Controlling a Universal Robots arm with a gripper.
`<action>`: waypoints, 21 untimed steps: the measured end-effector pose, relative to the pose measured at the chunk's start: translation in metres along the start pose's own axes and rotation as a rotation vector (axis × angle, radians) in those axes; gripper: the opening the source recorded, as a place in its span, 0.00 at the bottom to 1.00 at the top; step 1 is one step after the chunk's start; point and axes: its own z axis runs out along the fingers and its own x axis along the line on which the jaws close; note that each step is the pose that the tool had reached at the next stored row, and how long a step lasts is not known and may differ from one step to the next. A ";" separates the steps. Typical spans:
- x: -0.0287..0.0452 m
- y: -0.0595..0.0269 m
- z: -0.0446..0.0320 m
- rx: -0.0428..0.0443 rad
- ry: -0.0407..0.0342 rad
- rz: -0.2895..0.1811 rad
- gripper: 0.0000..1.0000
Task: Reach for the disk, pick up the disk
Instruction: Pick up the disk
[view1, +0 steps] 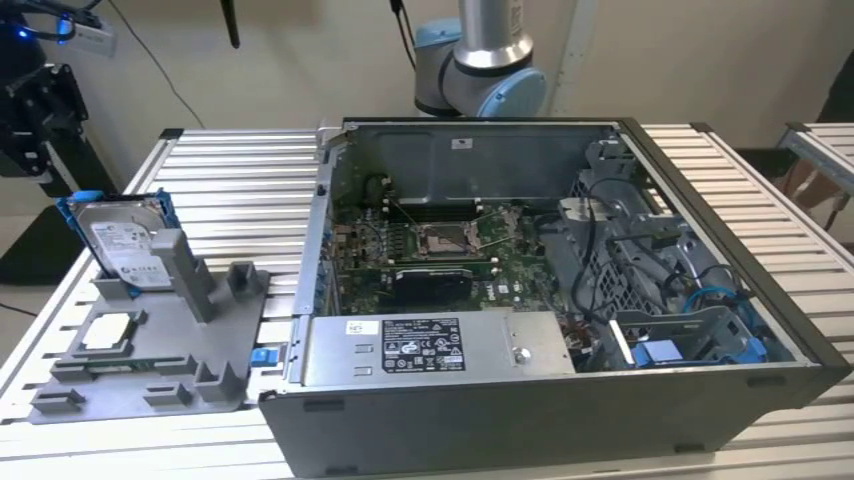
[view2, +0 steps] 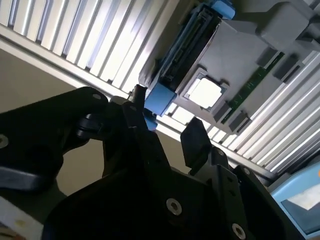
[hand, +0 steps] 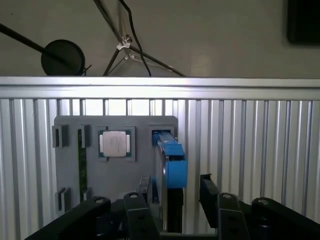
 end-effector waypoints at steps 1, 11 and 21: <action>-0.0003 0.0000 0.0018 0.0001 0.0021 -0.001 1.00; -0.0031 0.0000 0.0219 0.0013 0.0177 -0.021 1.00; -0.0039 0.0000 0.0401 0.0094 0.0211 -0.033 1.00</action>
